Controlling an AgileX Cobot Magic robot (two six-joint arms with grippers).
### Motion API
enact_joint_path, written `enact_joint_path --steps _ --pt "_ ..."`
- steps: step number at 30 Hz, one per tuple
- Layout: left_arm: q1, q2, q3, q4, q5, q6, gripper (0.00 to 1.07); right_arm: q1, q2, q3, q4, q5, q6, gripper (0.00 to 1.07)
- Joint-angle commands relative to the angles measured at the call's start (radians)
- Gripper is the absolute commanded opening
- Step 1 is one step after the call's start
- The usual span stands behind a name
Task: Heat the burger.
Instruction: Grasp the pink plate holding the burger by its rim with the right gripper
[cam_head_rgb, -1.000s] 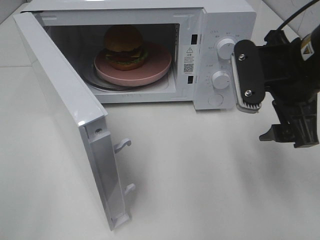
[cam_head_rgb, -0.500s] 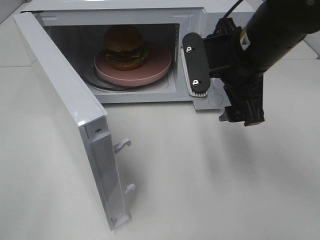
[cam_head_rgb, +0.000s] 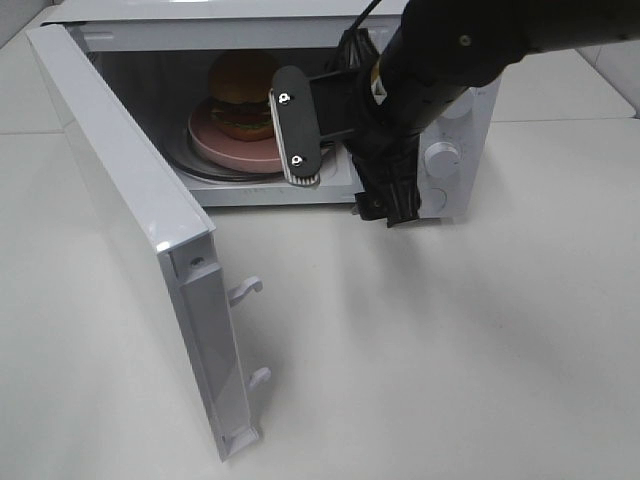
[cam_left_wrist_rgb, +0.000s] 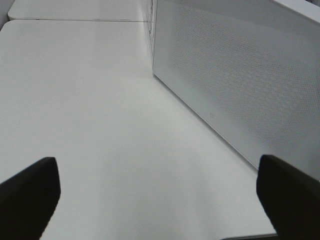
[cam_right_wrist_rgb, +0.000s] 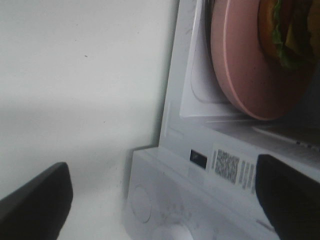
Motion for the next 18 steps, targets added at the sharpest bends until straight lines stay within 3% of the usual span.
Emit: enact_joint_path --steps 1,18 --pt "0.002 -0.004 0.001 -0.007 -0.014 -0.003 1.0 0.01 0.044 -0.045 -0.007 -0.036 0.009 0.94" --pt "0.002 -0.004 0.001 -0.007 -0.014 -0.003 1.0 0.01 0.262 -0.242 -0.007 -0.096 0.006 0.9"
